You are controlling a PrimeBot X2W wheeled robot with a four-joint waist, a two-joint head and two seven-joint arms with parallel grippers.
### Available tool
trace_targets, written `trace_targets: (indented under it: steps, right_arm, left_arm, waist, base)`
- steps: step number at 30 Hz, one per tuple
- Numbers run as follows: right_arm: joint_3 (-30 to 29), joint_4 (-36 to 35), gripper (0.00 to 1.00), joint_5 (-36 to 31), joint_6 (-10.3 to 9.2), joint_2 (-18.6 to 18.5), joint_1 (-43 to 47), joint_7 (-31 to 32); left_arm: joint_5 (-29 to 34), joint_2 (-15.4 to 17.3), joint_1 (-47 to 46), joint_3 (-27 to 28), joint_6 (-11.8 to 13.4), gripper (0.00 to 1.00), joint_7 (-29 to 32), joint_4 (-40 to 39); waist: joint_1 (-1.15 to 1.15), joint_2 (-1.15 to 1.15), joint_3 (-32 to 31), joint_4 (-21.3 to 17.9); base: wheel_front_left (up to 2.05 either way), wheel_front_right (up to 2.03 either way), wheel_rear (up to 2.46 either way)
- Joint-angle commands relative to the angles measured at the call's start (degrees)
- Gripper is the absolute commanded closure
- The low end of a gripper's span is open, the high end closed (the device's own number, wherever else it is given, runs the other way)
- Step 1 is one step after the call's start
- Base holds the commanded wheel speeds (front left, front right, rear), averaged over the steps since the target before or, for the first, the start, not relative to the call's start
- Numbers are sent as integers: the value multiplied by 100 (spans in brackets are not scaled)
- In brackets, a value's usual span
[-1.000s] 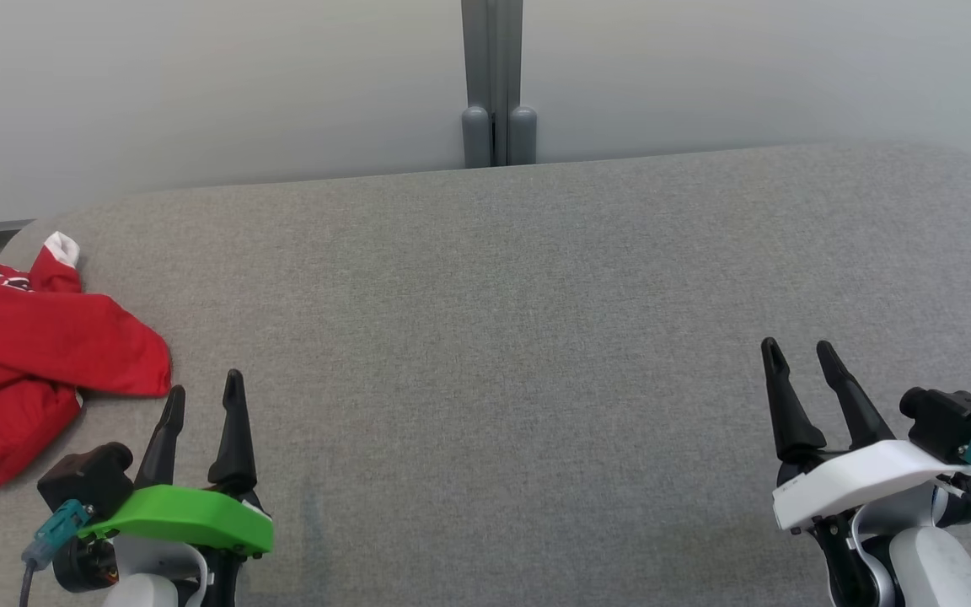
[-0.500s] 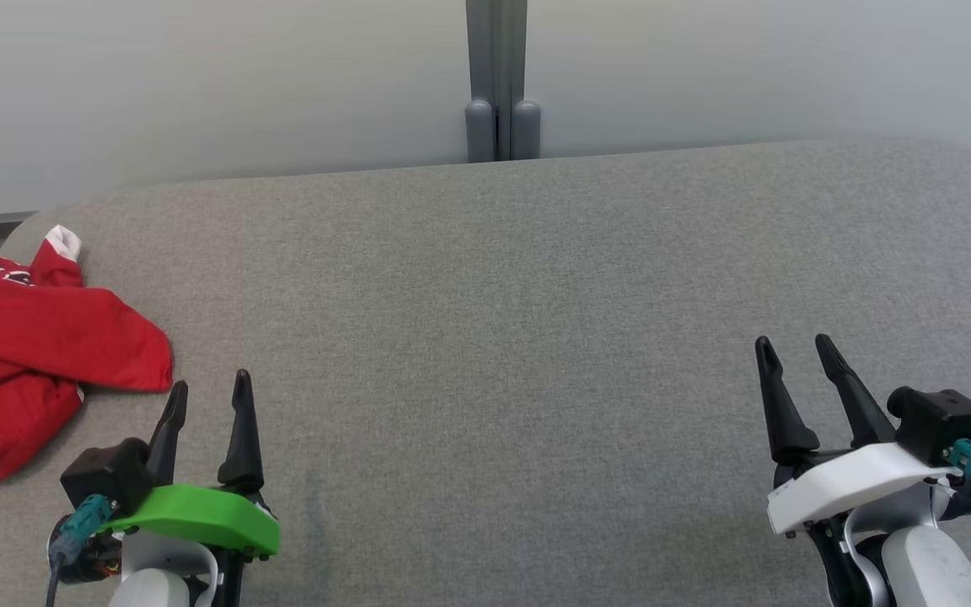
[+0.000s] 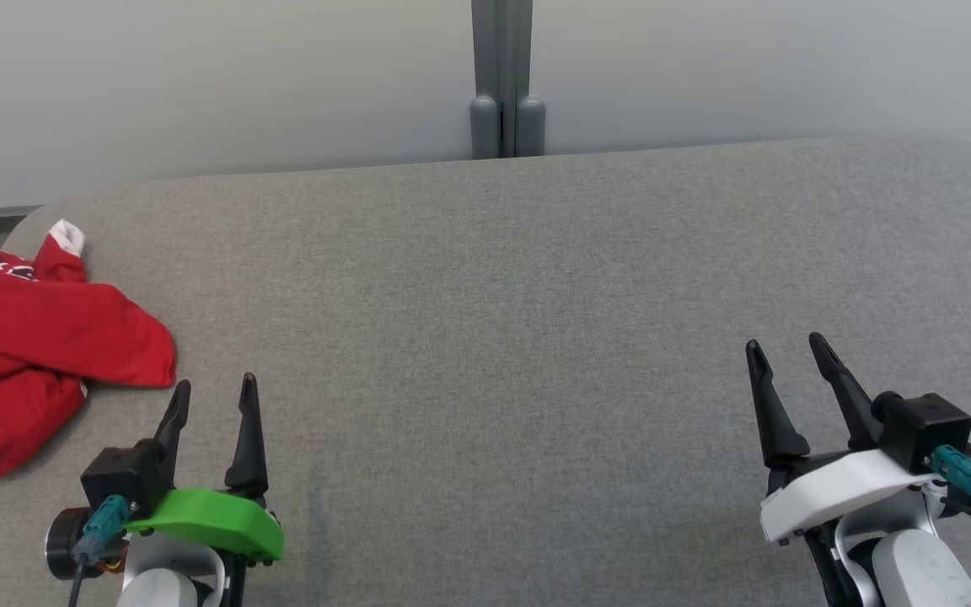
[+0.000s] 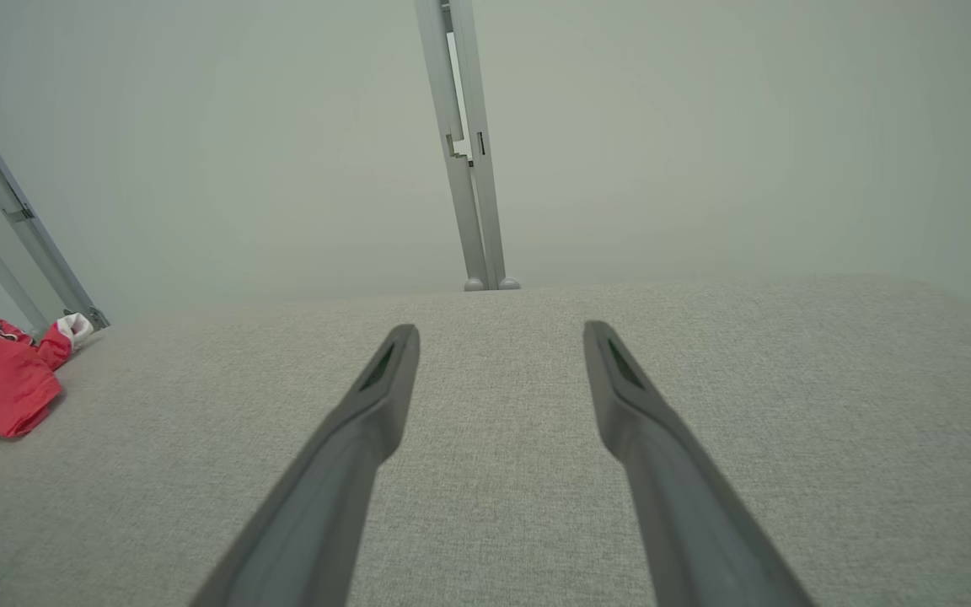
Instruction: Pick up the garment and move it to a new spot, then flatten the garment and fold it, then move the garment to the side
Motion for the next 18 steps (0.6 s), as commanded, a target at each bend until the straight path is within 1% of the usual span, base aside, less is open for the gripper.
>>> trace_targets:
  steps: [1,10,14,18]
  right_arm:
    - [7,-41,0,-124,2,-6,32,-59]
    - [-4,-49,0,-414,2,-2,64,-135]
    - [-6,-86,0,-554,2,5,83,-166]
    - [25,-134,0,-678,1,-27,96,-178]
  left_arm:
    - [144,18,-117,11,30,0,-50,4]
    - [423,-19,-130,52,44,0,-146,84]
    - [498,-41,-136,77,50,0,-180,105]
    - [601,-63,-180,94,71,0,-226,129]
  waist:
    - [0,0,2,7]
    - [0,0,9,89]
    - [0,0,20,242]
    - [0,0,44,515]
  base:
    - [0,0,0]
    - [0,0,0]
    - [0,0,0]
    - [0,0,0]
